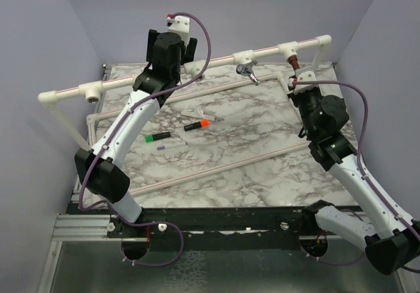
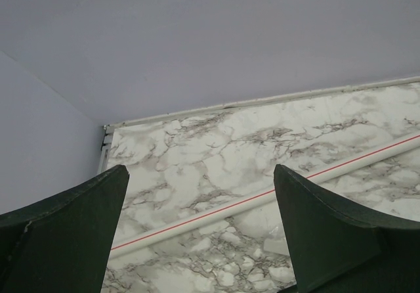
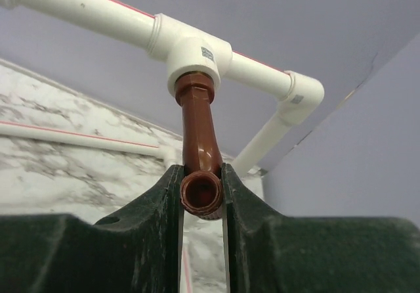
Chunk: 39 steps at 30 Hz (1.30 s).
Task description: Install the water faucets
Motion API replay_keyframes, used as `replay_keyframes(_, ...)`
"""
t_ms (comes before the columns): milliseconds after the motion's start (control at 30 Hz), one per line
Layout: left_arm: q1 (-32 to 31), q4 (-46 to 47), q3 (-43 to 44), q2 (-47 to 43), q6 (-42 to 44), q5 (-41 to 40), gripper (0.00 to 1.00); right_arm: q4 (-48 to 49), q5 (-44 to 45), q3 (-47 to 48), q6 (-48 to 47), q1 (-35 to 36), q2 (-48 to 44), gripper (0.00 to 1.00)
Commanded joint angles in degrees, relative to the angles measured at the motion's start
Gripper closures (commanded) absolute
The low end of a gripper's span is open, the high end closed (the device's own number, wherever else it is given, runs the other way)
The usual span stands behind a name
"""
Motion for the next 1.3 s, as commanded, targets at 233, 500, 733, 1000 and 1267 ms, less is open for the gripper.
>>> replay_keyframes(233, -3.76, -6.34, -3.11, 4.22, -4.2, 7.75, 0.07, 0.99, -4.89, 8.19, 32.43, 1.34, 2.91, 1.0)
replay_keyframes(500, -3.76, -6.34, -3.14, 4.31, -4.32, 7.8, 0.07, -2.75, -3.17, 10.09, 44.24, 1.26, 1.43, 1.0)
replay_keyframes(733, -3.76, -6.34, -3.05, 4.15, -4.34, 7.8, 0.07, -3.94, -3.96, 10.74, 58.2, 0.99, 0.81, 1.0)
replay_keyframes(1000, -3.78, -6.26, -3.22, 4.01, -4.43, 7.84, 0.07, -1.37, -4.78, 10.11, 77.81, 0.93, 1.56, 0.99)
replay_keyframes(1267, -3.84, -6.34, -3.09, 4.13, -4.43, 7.88, 0.07, 6.52, -4.18, 4.37, 99.47, 0.84, 2.06, 0.99)
